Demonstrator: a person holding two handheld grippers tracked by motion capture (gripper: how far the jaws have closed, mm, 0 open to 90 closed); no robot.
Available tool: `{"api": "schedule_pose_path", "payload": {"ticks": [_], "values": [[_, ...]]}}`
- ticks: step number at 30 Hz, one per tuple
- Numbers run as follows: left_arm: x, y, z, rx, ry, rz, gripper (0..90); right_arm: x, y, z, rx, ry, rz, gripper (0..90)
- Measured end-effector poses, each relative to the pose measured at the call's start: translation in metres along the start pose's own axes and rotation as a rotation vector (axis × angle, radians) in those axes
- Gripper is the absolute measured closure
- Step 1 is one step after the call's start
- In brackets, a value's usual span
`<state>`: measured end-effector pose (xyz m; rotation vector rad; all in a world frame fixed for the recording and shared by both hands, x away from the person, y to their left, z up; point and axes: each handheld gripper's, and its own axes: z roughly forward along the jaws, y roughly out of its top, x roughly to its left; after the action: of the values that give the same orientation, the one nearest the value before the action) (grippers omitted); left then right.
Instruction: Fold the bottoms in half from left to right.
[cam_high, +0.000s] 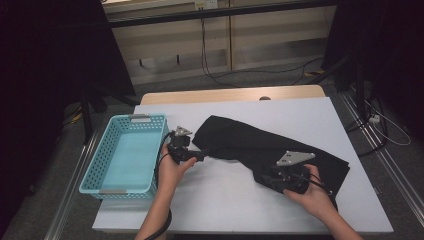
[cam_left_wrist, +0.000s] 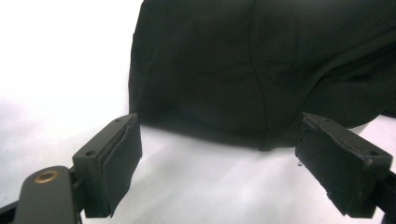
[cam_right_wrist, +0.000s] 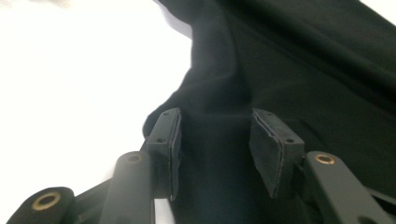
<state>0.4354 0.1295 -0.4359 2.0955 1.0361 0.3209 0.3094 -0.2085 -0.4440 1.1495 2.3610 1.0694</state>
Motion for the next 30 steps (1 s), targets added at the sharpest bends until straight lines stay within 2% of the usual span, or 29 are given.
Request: {"api": "schedule_pose_path", "payload": {"ticks": [6,8,10,11,12,14,16,18,20,21,23,25,30], "values": [[0.000,-0.002,-0.003,0.001,0.002,-0.001,14.2,0.008,0.007,0.005,-0.040,0.035,0.033,60.0],[0.000,-0.002,-0.003,-0.003,0.006,-0.003,14.1,0.012,0.010,0.007,-0.043,0.041,0.023,61.2],[0.000,-0.002,-0.004,-0.002,0.006,-0.006,14.0,0.018,0.011,0.012,-0.030,0.056,0.002,61.2],[-0.001,-0.003,-0.002,-0.020,0.008,-0.027,14.0,0.021,0.011,0.014,-0.024,0.059,-0.009,60.7],[-0.001,-0.003,-0.002,-0.019,0.010,-0.027,13.9,0.023,0.011,0.016,-0.013,0.057,-0.025,59.5],[0.000,-0.003,-0.003,-0.022,0.006,-0.040,13.7,0.028,0.010,0.022,0.011,0.031,-0.062,57.8],[0.001,-0.003,-0.002,-0.026,0.006,-0.052,13.4,0.031,0.008,0.026,0.026,0.027,-0.082,58.6],[0.001,-0.002,-0.002,-0.025,0.006,-0.047,13.4,0.032,0.008,0.027,0.029,0.012,-0.106,61.5],[-0.001,-0.001,-0.001,-0.031,0.003,-0.062,13.3,0.032,0.008,0.027,0.024,-0.001,-0.111,72.8],[-0.001,-0.001,-0.001,-0.027,0.003,-0.056,13.3,0.032,0.008,0.027,0.020,-0.009,-0.130,76.6],[-0.002,-0.001,0.001,-0.027,0.001,-0.058,13.3,0.031,0.007,0.027,0.019,-0.013,-0.135,81.1],[-0.001,0.000,0.001,-0.015,0.002,-0.046,13.4,0.030,0.007,0.025,0.018,-0.015,-0.129,83.2],[0.002,-0.001,0.003,-0.010,0.012,-0.097,13.9,0.028,0.008,0.017,0.015,-0.002,-0.138,84.5]]}}
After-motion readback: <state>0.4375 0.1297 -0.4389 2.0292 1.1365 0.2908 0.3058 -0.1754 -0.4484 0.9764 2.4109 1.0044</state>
